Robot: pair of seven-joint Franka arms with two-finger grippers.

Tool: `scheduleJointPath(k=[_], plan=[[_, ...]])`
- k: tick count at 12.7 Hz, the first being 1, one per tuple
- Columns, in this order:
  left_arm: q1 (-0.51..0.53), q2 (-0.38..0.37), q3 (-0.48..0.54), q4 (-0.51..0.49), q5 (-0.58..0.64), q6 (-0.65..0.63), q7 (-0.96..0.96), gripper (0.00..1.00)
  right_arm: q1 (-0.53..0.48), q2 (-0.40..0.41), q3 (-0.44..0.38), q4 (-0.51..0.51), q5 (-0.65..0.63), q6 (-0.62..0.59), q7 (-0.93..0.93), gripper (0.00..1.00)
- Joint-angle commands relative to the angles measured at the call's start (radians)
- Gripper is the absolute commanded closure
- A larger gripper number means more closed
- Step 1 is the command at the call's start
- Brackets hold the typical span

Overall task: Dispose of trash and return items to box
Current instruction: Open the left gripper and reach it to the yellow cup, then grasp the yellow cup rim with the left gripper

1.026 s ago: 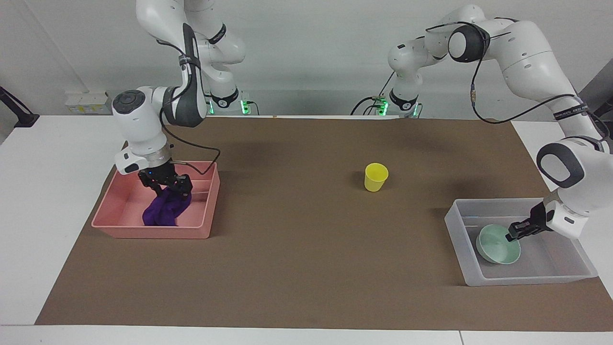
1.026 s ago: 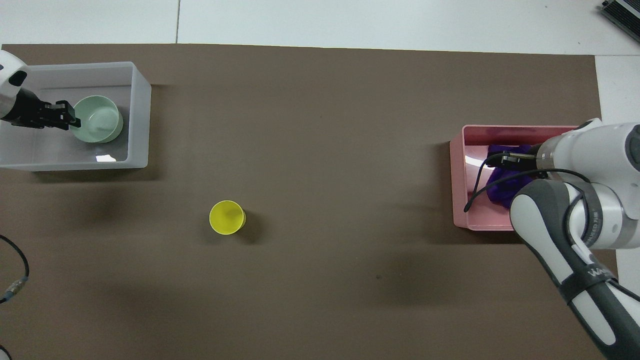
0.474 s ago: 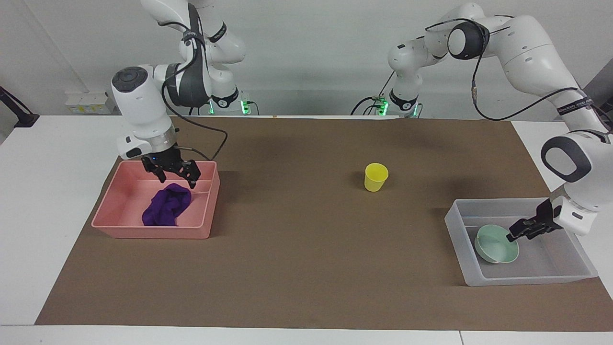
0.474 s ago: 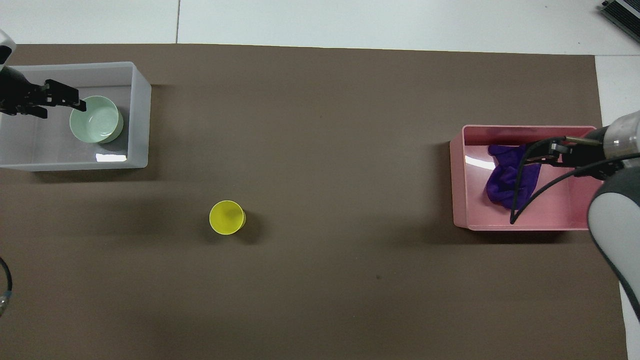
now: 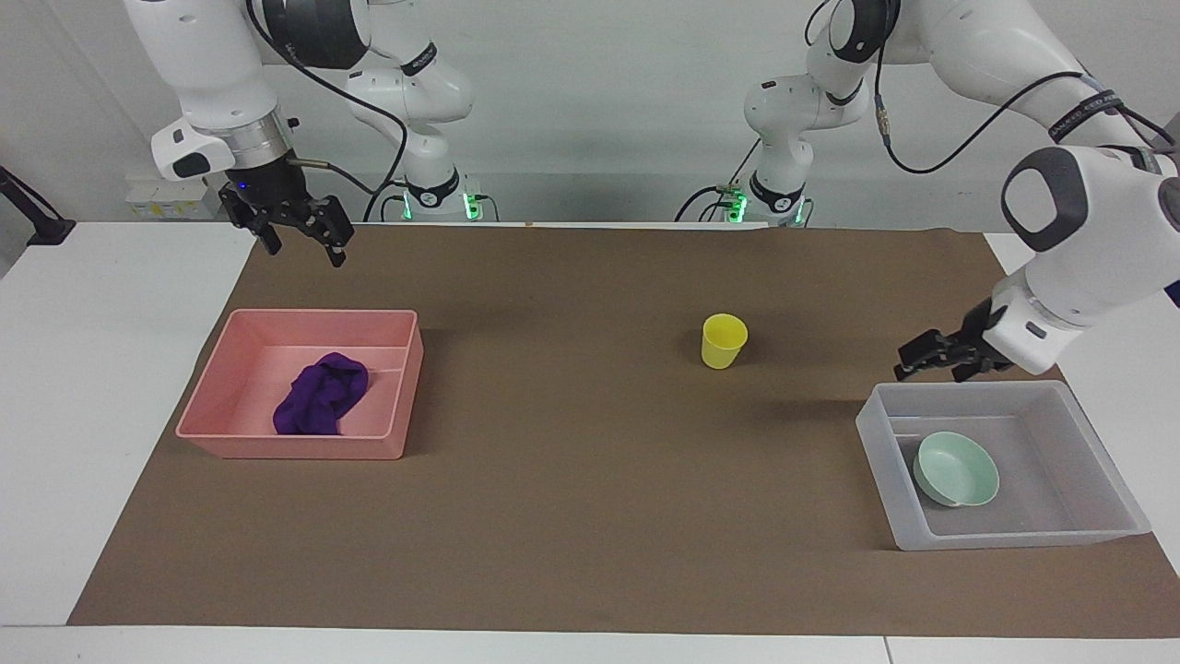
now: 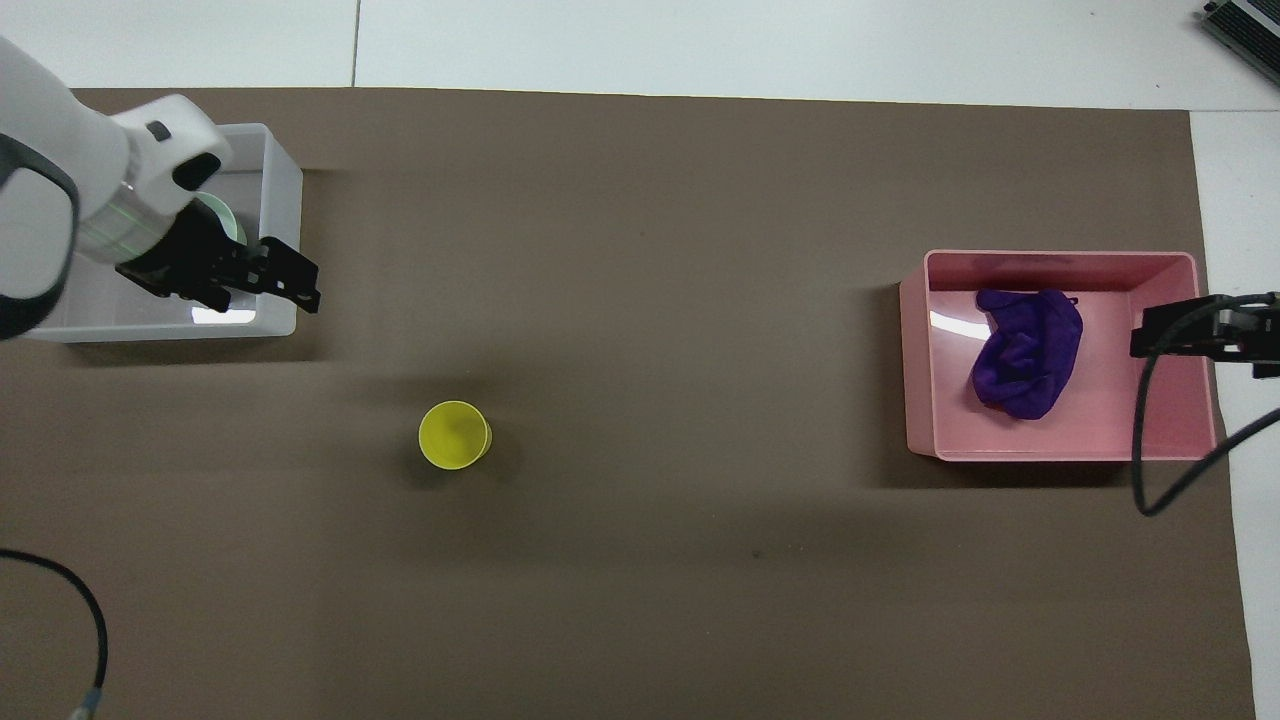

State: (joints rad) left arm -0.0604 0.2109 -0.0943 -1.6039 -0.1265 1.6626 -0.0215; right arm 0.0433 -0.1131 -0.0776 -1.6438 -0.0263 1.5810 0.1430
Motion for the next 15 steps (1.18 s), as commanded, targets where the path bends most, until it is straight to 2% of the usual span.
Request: scheduleJointPath(k=[1, 3, 5, 9, 11, 12, 14, 15], plan=[[-0.103, -0.232, 0.019, -0.418, -0.015, 0.228, -0.058, 0.0, -0.011, -0.009, 0.005, 0.0, 0.0, -0.016, -0.039, 0.0], [-0.204, -0.232, 0.019, -0.528, -0.015, 0.333, -0.136, 0.0, -0.008, -0.013, 0.004, -0.01, 0.002, -0.006, -0.042, 0.0], [-0.222, -0.232, 0.019, -0.606, -0.015, 0.434, -0.149, 0.0, -0.008, -0.025, 0.005, -0.034, 0.002, 0.008, -0.045, 0.0], [-0.219, -0.216, 0.019, -0.616, -0.015, 0.471, -0.149, 0.0, -0.002, -0.036, 0.005, -0.07, 0.008, 0.011, -0.048, 0.0], [-0.231, -0.167, 0.019, -0.611, -0.015, 0.476, -0.185, 0.26, 0.001, -0.031, 0.007, -0.071, -0.006, 0.001, -0.052, 0.0], [-0.246, -0.156, 0.019, -0.61, -0.015, 0.488, -0.204, 0.32, 0.001, -0.031, 0.01, -0.071, -0.015, 0.002, -0.054, 0.0], [-0.254, -0.154, 0.019, -0.607, -0.015, 0.474, -0.209, 0.85, 0.0, -0.036, 0.012, -0.086, -0.018, 0.001, -0.052, 0.0], [-0.25, -0.154, 0.019, -0.607, -0.015, 0.473, -0.207, 0.96, 0.0, -0.037, 0.012, -0.088, -0.018, 0.002, -0.051, 0.0]])
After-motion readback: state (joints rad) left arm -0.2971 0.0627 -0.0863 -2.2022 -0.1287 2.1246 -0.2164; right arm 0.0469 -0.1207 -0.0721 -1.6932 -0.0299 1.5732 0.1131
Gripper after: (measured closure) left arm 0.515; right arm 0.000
